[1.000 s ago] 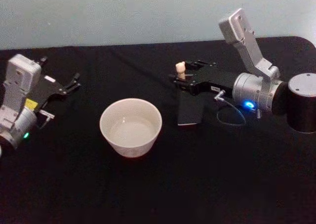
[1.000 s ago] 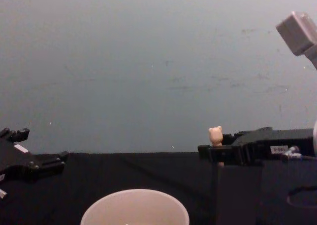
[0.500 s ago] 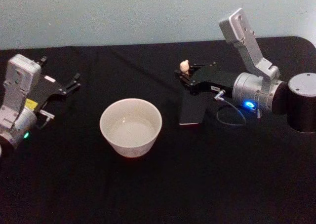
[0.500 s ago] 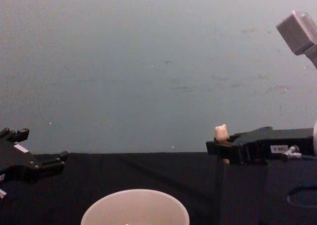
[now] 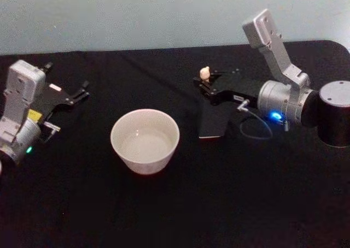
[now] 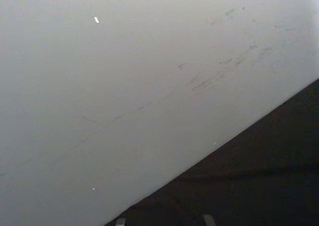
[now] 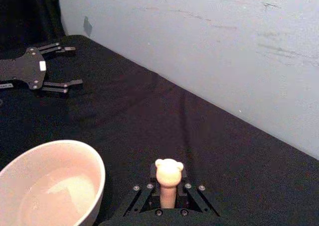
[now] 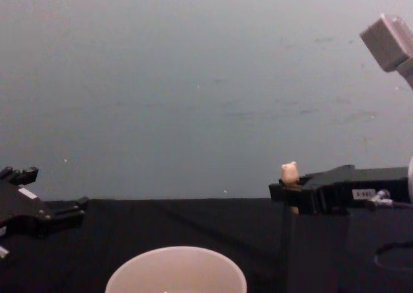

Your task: Pick up the stirring spoon with one hand, stir inside the cup, then place it back in its original position.

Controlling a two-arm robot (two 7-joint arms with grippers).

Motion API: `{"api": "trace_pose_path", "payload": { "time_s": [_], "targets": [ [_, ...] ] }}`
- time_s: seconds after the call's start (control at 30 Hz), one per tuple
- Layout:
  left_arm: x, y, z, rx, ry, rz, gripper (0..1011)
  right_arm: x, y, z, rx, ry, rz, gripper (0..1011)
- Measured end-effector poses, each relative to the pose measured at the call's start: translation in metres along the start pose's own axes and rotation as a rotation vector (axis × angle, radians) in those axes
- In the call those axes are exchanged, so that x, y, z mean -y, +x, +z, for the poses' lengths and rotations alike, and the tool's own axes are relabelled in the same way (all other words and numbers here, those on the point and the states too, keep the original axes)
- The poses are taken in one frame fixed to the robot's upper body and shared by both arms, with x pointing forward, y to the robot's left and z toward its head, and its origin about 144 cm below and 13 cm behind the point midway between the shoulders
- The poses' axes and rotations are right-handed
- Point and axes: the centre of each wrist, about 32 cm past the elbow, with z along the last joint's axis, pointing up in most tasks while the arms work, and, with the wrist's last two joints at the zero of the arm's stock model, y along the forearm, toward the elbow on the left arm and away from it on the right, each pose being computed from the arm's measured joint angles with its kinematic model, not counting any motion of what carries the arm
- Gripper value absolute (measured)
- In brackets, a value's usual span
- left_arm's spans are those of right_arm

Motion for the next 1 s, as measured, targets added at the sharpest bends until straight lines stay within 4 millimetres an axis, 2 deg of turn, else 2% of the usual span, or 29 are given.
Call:
{"api": "trace_pose_path", "payload": {
  "time_s": [0.43,1.0],
  "targets": [
    [0.000,0.000,0.000,0.000,0.000,0.000,1001,0.005,-0.001,0.001,-0.020,0.033,0.007,173],
    [0.000,0.000,0.000,0.000,0.000,0.000,1001,0.021,-0.004,0.018,-0.013,0.167,-0.017,173]
  ]
}}
